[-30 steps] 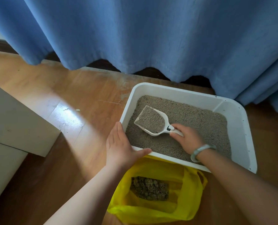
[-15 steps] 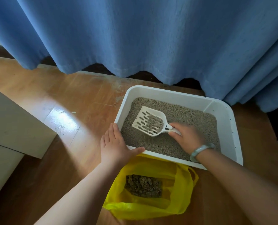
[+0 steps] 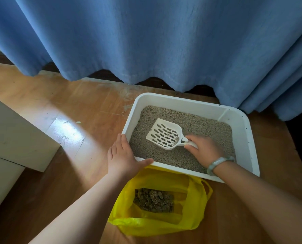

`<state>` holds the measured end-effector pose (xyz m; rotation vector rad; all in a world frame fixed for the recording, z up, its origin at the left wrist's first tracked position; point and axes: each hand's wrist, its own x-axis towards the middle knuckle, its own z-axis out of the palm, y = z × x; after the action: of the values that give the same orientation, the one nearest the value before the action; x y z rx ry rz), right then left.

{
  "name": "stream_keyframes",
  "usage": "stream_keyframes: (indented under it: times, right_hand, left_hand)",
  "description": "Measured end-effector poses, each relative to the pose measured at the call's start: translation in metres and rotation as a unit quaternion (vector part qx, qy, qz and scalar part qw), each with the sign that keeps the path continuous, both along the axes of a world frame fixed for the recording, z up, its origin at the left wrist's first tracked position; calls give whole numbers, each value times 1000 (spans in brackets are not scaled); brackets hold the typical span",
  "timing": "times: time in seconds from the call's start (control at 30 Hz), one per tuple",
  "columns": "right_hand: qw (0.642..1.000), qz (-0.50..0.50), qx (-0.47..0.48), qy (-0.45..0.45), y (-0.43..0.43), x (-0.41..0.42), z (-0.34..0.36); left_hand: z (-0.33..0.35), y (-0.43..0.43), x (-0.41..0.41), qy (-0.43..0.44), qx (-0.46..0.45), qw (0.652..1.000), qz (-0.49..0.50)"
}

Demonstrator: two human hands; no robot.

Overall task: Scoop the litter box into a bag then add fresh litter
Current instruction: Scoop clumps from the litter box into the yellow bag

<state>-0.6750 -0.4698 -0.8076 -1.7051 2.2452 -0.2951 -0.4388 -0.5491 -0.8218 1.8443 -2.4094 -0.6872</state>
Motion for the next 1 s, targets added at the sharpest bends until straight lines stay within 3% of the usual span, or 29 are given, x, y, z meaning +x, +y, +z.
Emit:
stream_keyframes:
  times: [0.4, 0.63, 0.8, 1.0]
  right_hand:
    - [985, 1, 121, 127, 1, -36, 18]
    - [978, -26, 167, 123, 25, -46, 35]
    - [972, -33, 193, 130, 42, -53, 46]
    - [932, -49, 242, 265, 48, -75, 63]
  left_hand:
    - [-1, 1, -7, 3, -3, 1000, 6]
    - [-9, 25, -38, -12, -58, 997, -48]
    - [-13, 34, -41, -6, -77, 997, -27]
    - [-14, 35, -49, -3, -94, 994, -58]
